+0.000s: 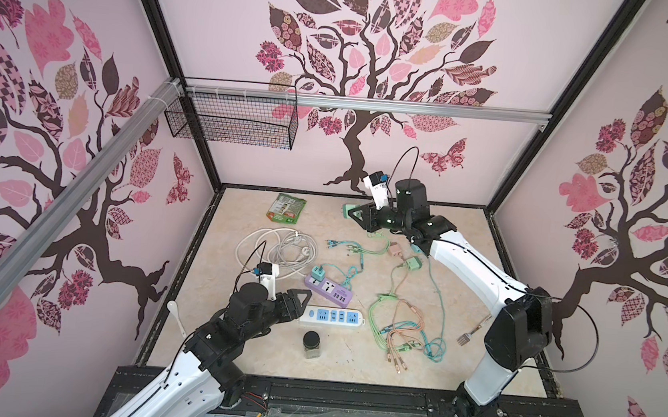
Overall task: Insert the plug
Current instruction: 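Carry the charger over the purple strip with the right gripper while the left arm lowers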
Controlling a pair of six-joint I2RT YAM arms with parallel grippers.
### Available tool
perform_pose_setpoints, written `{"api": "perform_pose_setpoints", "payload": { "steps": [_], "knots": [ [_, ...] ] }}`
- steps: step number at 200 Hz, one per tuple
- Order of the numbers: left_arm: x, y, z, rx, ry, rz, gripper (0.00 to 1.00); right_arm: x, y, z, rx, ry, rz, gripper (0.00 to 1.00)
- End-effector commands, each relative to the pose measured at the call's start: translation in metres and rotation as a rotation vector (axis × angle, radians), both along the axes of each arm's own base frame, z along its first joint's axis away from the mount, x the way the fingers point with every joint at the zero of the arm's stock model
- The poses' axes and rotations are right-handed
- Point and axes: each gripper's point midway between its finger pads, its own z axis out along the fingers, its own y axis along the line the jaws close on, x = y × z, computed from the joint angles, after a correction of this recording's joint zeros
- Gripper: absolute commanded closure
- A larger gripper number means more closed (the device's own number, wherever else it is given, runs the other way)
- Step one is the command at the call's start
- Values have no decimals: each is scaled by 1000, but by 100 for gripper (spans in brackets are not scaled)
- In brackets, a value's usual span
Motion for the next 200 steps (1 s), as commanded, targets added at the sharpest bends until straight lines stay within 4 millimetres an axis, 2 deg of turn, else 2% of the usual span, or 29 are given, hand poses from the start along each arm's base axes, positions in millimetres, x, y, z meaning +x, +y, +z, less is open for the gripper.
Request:
{"api": "perform_pose_setpoints", "payload": {
  "steps": [1,22,63,94,155,200],
  "knots": [
    [3,7,-18,45,26,24,34,-14,1,-23,-12,42,46,83],
    [9,10,-27,53,48,37,34,-28,-6,-42,-31,70,58,83],
    [28,19,-43,-11,105,65,35,-52,-14,-64,-54,111,78,83],
    [43,24,-53,18,135,74,35,-71,-11,-68,-43,99,136,83],
    [74,15,-65,44,174,54,36,-99,-2,-75,-43,100,258,83],
    [89,13,-74,43,200,68,40,-117,4,-93,-133,112,339,83]
  ]
}}
